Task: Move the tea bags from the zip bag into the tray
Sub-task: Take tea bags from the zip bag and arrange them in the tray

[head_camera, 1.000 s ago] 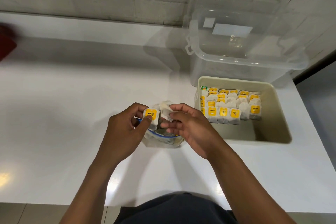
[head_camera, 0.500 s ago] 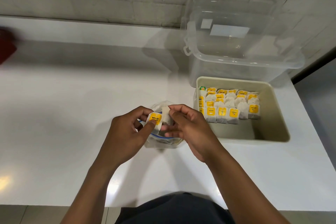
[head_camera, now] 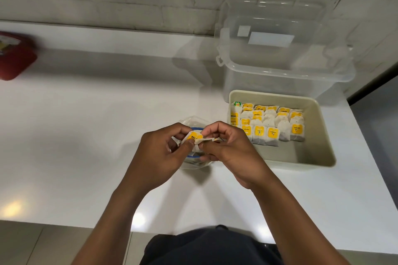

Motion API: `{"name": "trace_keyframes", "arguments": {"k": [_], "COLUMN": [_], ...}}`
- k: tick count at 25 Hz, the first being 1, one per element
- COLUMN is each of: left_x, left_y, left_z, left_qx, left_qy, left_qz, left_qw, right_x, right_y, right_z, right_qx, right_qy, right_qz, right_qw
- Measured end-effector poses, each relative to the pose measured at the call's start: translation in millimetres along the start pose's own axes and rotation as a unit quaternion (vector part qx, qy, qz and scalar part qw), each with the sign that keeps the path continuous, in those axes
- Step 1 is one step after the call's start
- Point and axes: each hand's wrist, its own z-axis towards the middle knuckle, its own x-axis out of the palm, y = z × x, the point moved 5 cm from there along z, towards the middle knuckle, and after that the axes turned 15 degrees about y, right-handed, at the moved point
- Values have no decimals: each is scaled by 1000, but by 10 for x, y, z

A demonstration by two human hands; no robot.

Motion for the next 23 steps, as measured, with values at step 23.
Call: {"name": "trace_keyframes", "arguments": {"k": [23], "left_x": [1491], "left_y": [-835], "left_z": [1374], "left_qx": [68], "left_qy": [46], "left_qz": [127], "left_qw": [989], "right_x": [-2297], "right_y": [333], "right_z": [-746], "right_qx": [50], "right_qy": [-139], "right_qz": [-488], "right_qw": [861]}}
